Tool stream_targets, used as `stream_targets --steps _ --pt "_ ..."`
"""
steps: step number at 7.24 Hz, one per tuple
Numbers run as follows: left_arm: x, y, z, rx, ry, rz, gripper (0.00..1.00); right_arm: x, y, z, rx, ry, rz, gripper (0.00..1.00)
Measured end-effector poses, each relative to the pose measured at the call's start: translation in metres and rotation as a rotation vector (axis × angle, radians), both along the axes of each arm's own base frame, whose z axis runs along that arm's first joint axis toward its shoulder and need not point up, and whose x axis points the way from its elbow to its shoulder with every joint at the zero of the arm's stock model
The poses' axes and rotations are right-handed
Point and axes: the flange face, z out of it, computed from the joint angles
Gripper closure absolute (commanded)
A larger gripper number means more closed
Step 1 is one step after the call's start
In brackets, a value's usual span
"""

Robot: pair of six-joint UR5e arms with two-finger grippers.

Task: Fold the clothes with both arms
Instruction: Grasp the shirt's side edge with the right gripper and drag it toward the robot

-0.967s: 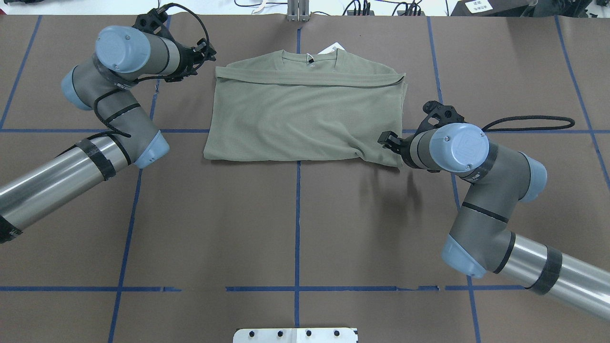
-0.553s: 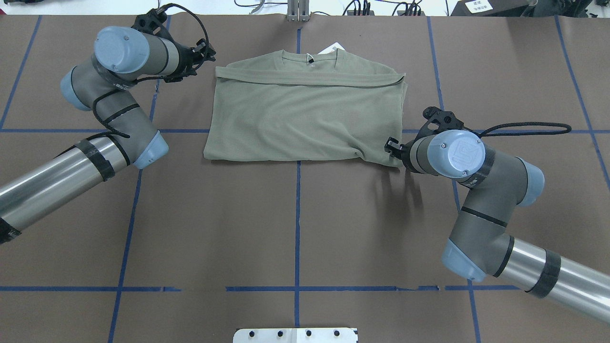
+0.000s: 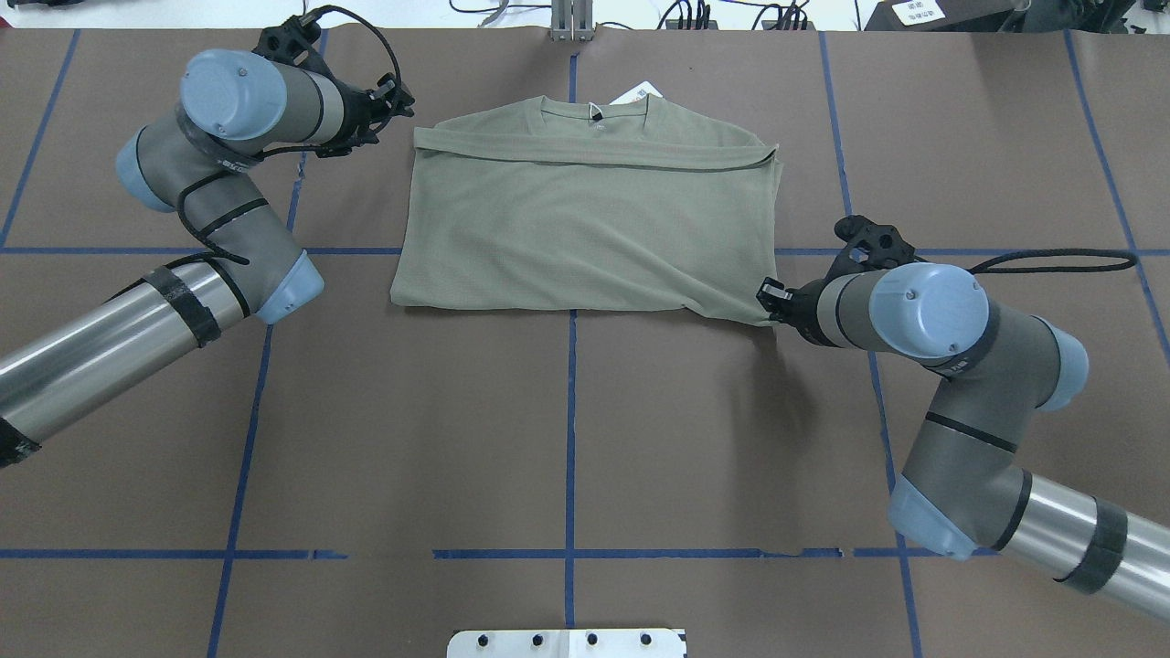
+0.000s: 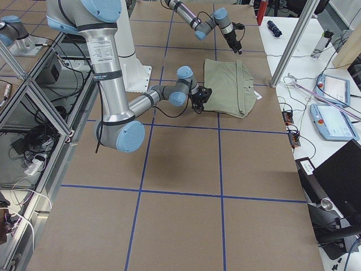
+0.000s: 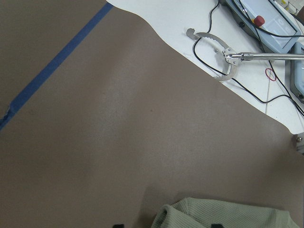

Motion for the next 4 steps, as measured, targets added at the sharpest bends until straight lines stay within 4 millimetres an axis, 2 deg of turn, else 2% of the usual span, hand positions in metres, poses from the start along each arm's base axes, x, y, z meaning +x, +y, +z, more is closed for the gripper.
stream_targets --steps 1,2,3,4 --pt "0.0 0.0 -0.001 0.002 0.002 0.0 0.31 0.013 0.013 0.001 -0.005 -0.011 -0.009 1.0" --pt "-0.001 0.002 -0.006 0.009 0.009 0.001 0.31 0.03 0.038 0.002 -0.02 -0.027 -0.023 1.0" --pt "-0.004 0.008 -0.016 0.024 0.025 0.007 0.31 0.049 0.073 0.004 -0.045 -0.04 -0.051 1.0" --pt "-0.008 0.023 -0.022 0.036 0.052 0.035 0.31 0.069 0.111 0.003 -0.086 -0.056 -0.105 1.0"
